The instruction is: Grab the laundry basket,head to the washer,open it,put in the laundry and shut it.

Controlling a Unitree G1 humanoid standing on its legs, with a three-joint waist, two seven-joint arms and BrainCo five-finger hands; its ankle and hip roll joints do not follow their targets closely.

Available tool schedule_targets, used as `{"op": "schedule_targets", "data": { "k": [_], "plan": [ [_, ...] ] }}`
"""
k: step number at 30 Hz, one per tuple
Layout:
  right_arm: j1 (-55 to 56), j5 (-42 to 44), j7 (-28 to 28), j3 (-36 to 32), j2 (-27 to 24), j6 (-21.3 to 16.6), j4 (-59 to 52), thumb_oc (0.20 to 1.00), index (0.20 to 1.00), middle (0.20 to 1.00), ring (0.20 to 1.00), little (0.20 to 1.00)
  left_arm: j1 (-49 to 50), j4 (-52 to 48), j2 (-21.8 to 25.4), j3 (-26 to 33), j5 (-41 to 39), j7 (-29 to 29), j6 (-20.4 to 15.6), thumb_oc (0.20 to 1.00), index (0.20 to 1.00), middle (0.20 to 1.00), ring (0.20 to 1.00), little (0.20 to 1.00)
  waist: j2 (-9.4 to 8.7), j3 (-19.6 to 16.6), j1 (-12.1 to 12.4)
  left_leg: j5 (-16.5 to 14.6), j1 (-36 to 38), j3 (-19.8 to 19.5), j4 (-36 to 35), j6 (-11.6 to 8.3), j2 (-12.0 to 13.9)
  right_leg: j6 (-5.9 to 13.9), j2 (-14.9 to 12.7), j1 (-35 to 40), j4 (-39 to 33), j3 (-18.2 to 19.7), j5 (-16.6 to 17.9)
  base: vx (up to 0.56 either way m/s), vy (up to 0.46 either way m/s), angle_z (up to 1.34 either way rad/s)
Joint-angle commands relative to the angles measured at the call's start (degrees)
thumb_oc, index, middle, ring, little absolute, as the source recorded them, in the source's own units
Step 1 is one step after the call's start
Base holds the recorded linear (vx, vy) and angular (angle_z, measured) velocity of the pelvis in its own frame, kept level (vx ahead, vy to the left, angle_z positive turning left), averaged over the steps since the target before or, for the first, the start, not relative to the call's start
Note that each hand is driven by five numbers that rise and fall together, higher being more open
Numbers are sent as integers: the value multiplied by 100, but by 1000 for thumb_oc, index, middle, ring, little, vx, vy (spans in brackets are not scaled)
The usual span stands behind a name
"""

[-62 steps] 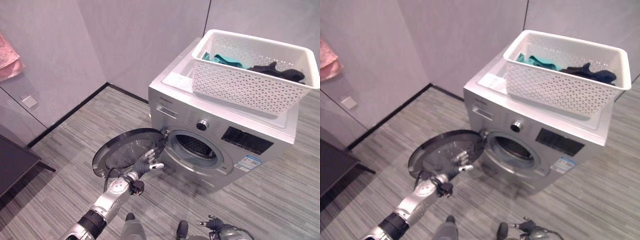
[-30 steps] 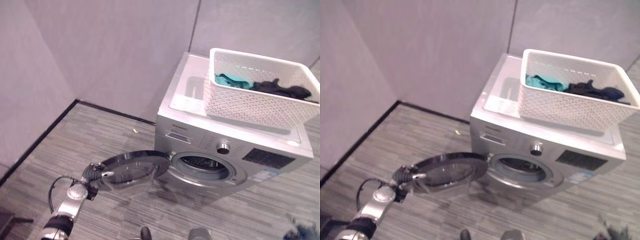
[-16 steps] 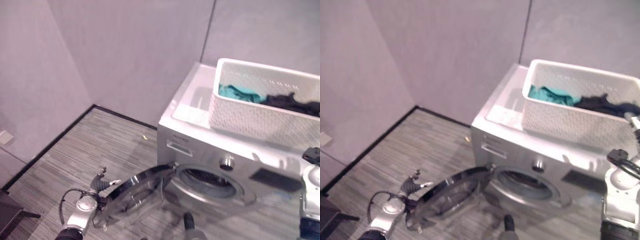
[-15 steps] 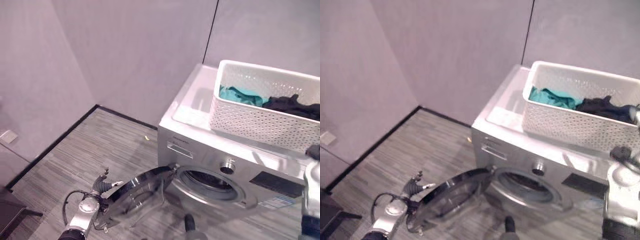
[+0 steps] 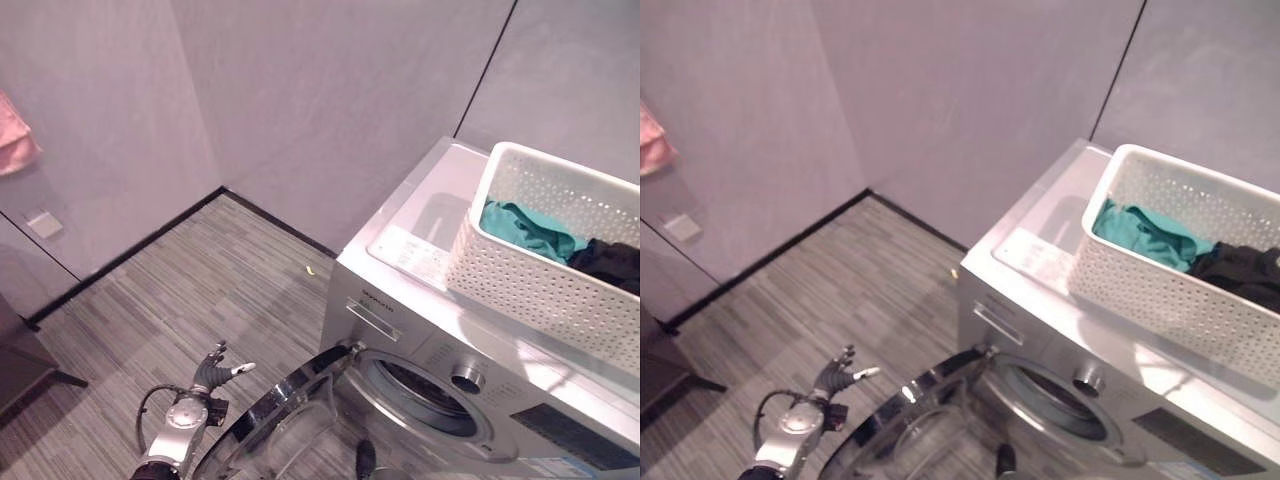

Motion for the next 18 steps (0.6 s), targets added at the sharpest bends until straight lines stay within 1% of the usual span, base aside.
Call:
{"op": "schedule_targets", "data": {
  "k": [1, 2, 4, 7, 10, 13, 18],
  "plan": [
    [6, 790, 1212, 258, -840, -14, 409, 1000, 1000, 1000, 1000, 1000, -29, -30, 383, -73, -149, -358, -185, 1000, 1000, 1000, 1000, 1000, -165, -416, 21, -375, -14, -183, 220, 73, 205, 144, -172, -346, 369, 381, -391, 56, -58, 9],
    [161, 856, 1478, 269, -1073, 17, 475, 1000, 1000, 1000, 1000, 1000, 23, -23, 378, -70, -140, -428, -186, 1000, 1000, 1000, 1000, 1000, -168, -432, -30, -337, 0, -169, 169, 36, 244, 138, -153, -334, 352, 357, -399, 14, -33, 15],
    [381, 1097, 1769, 217, -1368, -67, 598, 1000, 1000, 1000, 1000, 1000, 78, 14, 354, -101, -199, -512, -214, 1000, 1000, 1000, 1000, 1000, -173, -431, -87, -303, 35, -156, 113, -14, 305, 121, -111, -309, 347, 340, -420, 18, -39, 17],
    [524, 1284, 2075, 261, -1641, -167, 687, 1000, 1000, 1000, 1000, 1000, 119, 231, 286, -182, -278, -621, -239, 1000, 1000, 1000, 1000, 1000, -176, -438, -124, -250, 67, -91, 51, -70, 371, 96, -58, -293, 340, 343, -454, 9, -12, 3],
    [457, 1452, 2364, 462, -1808, -305, 728, 1000, 1000, 1000, 1000, 1000, 153, 414, 212, -211, -350, -675, -276, 1000, 1000, 1000, 1000, 1000, -167, -456, -181, -218, 116, -10, -23, -95, 415, 94, -30, -275, 311, 357, -451, 0, 0, 0],
    [378, 1463, 2523, 675, -1866, -364, 715, 1000, 1000, 1000, 1000, 1000, 151, 540, 142, -235, -376, -728, -301, 1000, 1000, 1000, 1000, 1000, -159, -473, -196, -198, 156, 42, -95, -98, 430, 101, -10, -271, 281, 380, -445, 1, 3, -1],
    [249, 1472, 2768, 1044, -1852, -481, 529, 1000, 1000, 1000, 1000, 1000, 169, 723, -17, -316, -397, -805, -337, 1000, 1000, 1000, 1000, 1000, -168, -511, -250, -196, 187, 146, -126, -111, 451, 110, 6, -257, 245, 424, -436, 5, 16, -6]
  ]
}}
